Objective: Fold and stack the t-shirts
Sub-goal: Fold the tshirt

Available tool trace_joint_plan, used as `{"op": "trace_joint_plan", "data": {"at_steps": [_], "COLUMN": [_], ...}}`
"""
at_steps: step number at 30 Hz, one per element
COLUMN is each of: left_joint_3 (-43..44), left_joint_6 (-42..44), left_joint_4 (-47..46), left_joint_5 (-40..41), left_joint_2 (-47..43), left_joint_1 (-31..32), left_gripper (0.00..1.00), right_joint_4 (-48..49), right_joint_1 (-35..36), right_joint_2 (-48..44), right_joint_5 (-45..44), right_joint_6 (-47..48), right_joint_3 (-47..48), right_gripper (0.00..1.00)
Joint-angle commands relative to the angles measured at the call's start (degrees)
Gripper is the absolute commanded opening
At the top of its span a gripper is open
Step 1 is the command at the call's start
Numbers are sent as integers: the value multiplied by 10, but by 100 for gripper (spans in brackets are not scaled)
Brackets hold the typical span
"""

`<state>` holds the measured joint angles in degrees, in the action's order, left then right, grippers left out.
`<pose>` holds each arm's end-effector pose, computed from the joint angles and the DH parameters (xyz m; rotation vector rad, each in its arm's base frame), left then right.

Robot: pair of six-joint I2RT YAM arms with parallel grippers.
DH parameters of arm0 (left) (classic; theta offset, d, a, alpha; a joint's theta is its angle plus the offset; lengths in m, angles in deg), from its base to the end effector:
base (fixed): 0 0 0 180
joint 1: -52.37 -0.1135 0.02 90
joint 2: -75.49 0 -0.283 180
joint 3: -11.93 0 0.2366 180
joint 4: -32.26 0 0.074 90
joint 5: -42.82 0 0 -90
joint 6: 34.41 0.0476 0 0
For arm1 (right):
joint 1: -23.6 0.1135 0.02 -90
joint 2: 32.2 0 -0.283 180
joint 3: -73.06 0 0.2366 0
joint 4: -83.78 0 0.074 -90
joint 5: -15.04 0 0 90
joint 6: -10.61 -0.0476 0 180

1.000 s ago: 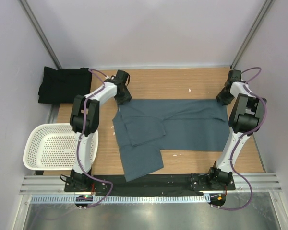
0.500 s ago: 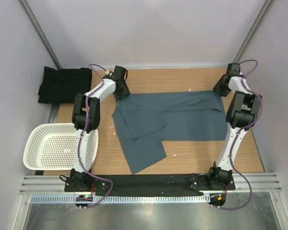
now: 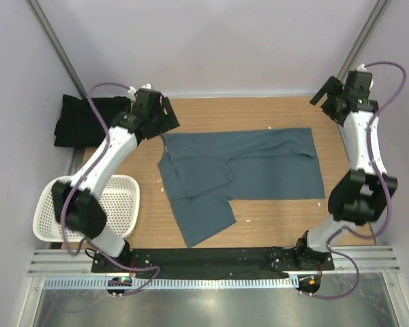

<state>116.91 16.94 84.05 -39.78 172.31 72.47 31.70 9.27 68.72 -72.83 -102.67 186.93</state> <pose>0.3548 -0.1233 0.3444 -0.4434 2.3107 -0.3616 0.3865 -0.0969 0.3677 0.7084 2.1421 0.1255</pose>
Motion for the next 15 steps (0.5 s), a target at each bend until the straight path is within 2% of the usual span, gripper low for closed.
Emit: {"op": "trace_joint_plan", "data": {"at_steps": [1,2,5,6,7,9,11,12,13,14,15], "left_joint_3": [-106,-167,-254,-304,-326,-378,-399,-412,-418,-420,-422], "left_joint_6": [-83,-112,-235,-300,-329,-417,-481,-511,-573,-600,-625], "left_joint_4": [38,42,58,73,80,110,129,146,155,171,179], "left_joint_5": [40,53,86,107,111,116,138,144,153,156,161], "left_joint_2": [-122,-150,-256,-277,-313,-335,-356,-359,-359,-349,-343], "left_joint_1": [60,76,148,193,217,288,346,407,436,488,513], "left_gripper": [75,76,77,77,77,77,77,77,77,77,77], "right_joint_4": [-21,-17,-18,-19,-16,-17,-16,-16,-16,-13,-10], "right_joint_1": [0,1,1,1,1,1,1,1,1,1,1], "right_joint_2": [-106,-128,-207,-226,-250,-271,-287,-287,-287,-284,-281], "right_joint_5": [-13,-19,-40,-39,-38,-50,-65,-75,-75,-75,-75], "right_joint_6": [-45,-54,-79,-84,-86,-96,-97,-100,-101,-103,-102], "right_joint_3": [-149,-185,-299,-324,-364,-397,-434,-444,-457,-463,-468], "right_gripper": [100,100,100,100,100,100,100,99,100,100,100]}}
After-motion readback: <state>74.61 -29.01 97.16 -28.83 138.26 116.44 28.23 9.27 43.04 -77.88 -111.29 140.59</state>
